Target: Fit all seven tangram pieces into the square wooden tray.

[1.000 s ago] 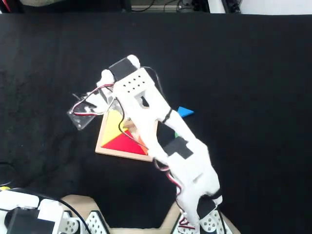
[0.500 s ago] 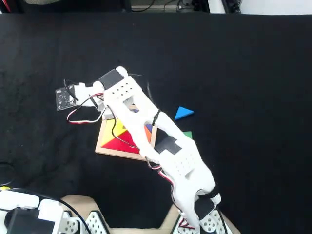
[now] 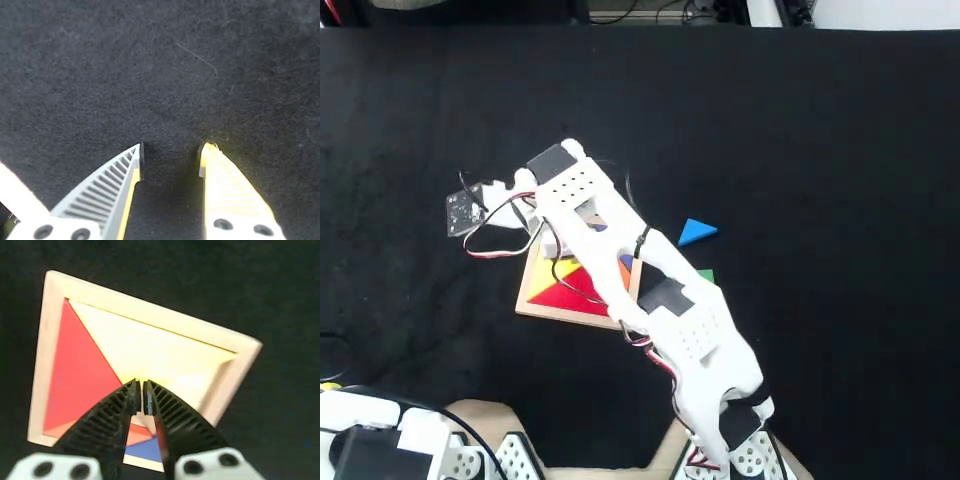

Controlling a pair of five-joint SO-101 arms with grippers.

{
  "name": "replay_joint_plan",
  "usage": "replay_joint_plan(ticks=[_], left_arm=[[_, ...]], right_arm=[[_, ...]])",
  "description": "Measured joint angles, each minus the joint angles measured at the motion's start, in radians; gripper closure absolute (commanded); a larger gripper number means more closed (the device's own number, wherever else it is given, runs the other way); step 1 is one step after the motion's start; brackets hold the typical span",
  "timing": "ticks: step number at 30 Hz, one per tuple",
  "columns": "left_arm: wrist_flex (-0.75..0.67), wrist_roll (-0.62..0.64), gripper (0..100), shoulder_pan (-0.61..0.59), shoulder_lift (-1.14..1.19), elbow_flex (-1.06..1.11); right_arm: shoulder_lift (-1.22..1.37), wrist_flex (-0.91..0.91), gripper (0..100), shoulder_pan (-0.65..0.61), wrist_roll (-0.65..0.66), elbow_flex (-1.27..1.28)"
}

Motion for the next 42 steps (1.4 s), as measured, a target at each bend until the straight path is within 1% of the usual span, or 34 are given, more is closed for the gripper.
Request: replay_joint_plan(ticks=[12,18,25,39,42], left_arm=[[0.000,0.000,81,0.000,0.000,0.000],[0.000,0.000,81,0.000,0.000,0.000],[0.000,0.000,81,0.000,0.000,0.000],[0.000,0.000,81,0.000,0.000,0.000],[0.000,0.000,81,0.000,0.000,0.000]], right_arm=[[0.018,0.034,98.8,0.000,0.000,0.029],[0.018,0.110,98.8,0.064,-0.003,0.029],[0.018,0.176,98.8,0.097,-0.003,0.029],[0.018,0.178,98.8,0.114,-0.003,-0.005],[0.018,0.121,98.8,0.130,-0.012,-0.028]])
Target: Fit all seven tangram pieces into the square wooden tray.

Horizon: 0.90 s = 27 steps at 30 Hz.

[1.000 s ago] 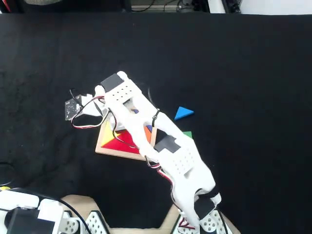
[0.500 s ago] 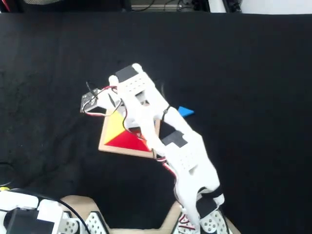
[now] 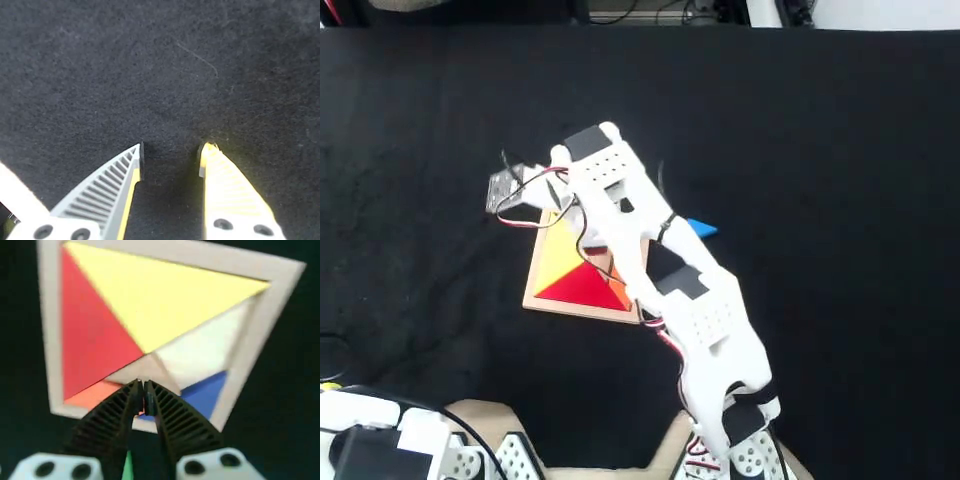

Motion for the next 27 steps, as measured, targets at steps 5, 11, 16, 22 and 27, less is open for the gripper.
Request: replay_joint_plan(ticks=[5,11,16,22,27], left_arm=[[0.000,0.000,81,0.000,0.000,0.000],[0.000,0.000,81,0.000,0.000,0.000],[0.000,0.000,81,0.000,0.000,0.000],[0.000,0.000,81,0.000,0.000,0.000],[0.000,0.000,81,0.000,0.000,0.000]], right_arm=[[0.035,-0.160,98.8,-0.002,-0.098,-0.005],[0.086,-0.195,98.8,-0.002,-0.110,-0.006],[0.086,-0.127,98.8,-0.002,-0.110,-0.006],[0.086,-0.003,98.8,-0.002,-0.092,-0.006],[0.086,0.014,98.8,-0.002,-0.089,-0.021]])
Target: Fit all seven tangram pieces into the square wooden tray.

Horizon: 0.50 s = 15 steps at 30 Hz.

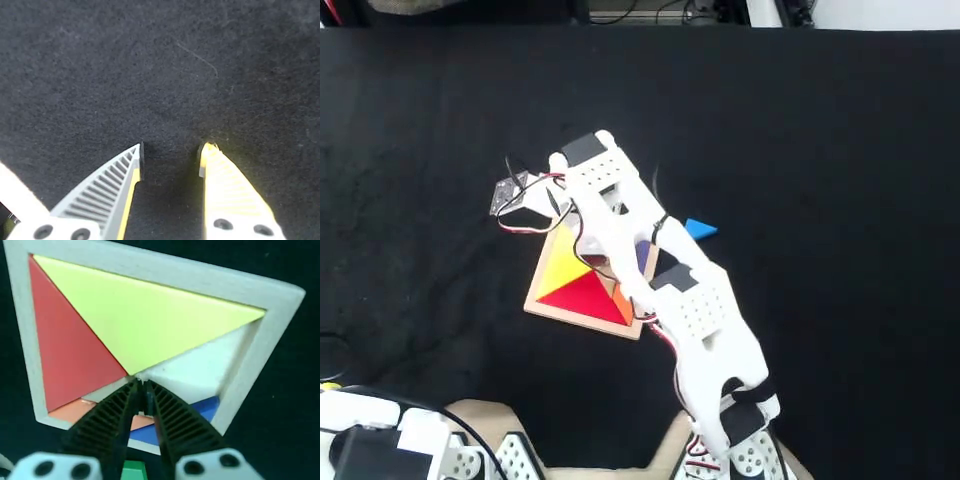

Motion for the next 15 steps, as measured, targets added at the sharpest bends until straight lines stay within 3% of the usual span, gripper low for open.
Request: replay_joint_plan(ticks=[15], left_arm=[[0.000,0.000,81,0.000,0.000,0.000]], right_arm=[[0.123,-0.104,98.7,0.041,0.003,-0.181]])
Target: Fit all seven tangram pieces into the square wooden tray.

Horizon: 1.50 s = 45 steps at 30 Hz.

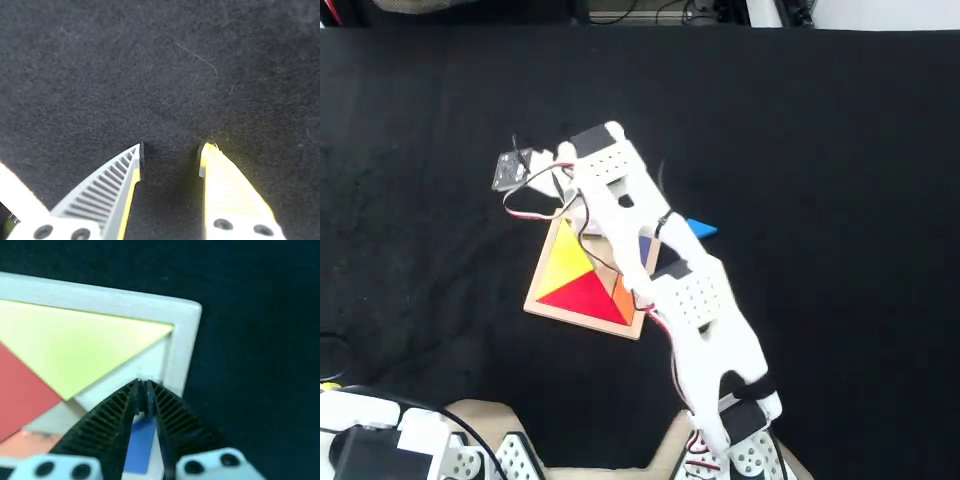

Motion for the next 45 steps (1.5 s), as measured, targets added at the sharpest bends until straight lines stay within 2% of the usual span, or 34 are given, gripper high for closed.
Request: replay_joint_plan(ticks=[10,22,33,42,45], left_arm=[[0.000,0.000,81,0.000,0.000,0.000],[0.000,0.000,81,0.000,0.000,0.000],[0.000,0.000,81,0.000,0.000,0.000],[0.000,0.000,81,0.000,0.000,0.000],[0.000,0.000,81,0.000,0.000,0.000]], right_arm=[[0.118,0.005,98.7,-0.005,0.000,-0.160],[0.152,0.008,98.7,-0.091,0.002,-0.232],[0.170,0.087,98.7,-0.144,0.002,-0.365],[0.172,0.187,98.7,-0.078,-0.006,-0.707],[0.166,0.189,98.7,-0.025,-0.092,-0.813]])
